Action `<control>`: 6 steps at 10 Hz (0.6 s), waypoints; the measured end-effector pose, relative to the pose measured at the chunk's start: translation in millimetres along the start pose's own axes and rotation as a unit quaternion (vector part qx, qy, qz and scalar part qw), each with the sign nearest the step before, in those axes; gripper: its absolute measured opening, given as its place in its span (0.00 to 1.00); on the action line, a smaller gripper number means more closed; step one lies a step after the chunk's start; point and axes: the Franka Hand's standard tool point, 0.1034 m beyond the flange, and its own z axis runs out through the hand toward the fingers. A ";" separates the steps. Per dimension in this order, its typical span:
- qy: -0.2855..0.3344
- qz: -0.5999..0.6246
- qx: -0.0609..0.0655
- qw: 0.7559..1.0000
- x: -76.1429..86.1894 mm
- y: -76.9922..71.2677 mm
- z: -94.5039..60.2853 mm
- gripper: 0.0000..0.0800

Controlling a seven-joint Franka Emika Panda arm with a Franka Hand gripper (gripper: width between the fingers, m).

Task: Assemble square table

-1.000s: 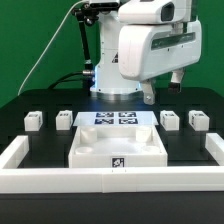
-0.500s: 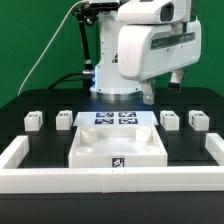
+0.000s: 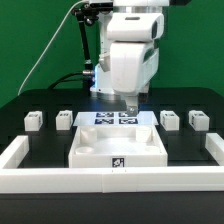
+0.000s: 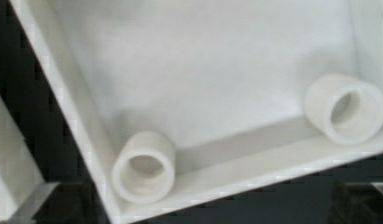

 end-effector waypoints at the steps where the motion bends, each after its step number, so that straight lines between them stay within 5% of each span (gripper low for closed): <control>1: 0.000 0.001 -0.001 1.000 0.6 1.4 -0.8 0.81; 6: 0.002 -0.084 -0.007 0.996 -5.1 -5.9 11.1 0.81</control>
Offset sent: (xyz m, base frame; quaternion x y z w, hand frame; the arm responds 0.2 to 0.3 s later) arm 0.0000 0.0000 0.0000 0.0000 0.0000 0.0000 1.0000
